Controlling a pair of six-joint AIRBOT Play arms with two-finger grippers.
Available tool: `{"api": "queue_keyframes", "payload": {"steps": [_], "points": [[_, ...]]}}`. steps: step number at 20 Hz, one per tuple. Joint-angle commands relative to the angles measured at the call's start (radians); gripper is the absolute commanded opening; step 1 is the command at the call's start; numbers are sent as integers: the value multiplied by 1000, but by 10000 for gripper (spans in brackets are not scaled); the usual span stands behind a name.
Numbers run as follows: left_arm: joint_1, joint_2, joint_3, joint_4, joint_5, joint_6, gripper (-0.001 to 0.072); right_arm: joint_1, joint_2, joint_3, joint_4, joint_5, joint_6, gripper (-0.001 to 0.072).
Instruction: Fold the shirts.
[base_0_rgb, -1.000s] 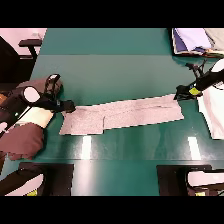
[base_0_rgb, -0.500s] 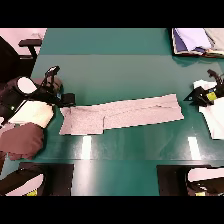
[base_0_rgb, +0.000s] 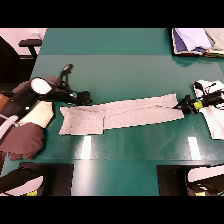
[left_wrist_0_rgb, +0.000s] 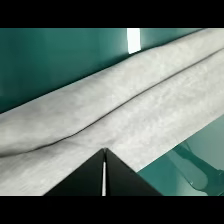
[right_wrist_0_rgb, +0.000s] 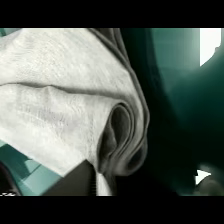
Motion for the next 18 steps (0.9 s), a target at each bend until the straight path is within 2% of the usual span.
{"api": "queue_keyframes", "payload": {"steps": [1, 6, 9, 13, 18], "points": [[-114, -107, 48, -22, 84, -24, 20, 57, 14, 13, 12, -24, -26, 20], [-226, -342, 259, -22, 83, -36, 20, 98, 198, 124, 74, 34, -24, 11], [-278, -468, 379, -23, 63, -43, 20, 164, 289, 234, 145, 72, 37, 11], [-306, -557, 472, -24, 45, -46, 20, 307, 355, 357, 143, 69, 91, 12], [-305, -581, 485, -26, 32, -46, 20, 488, 374, 424, 144, 63, 126, 12]]}}
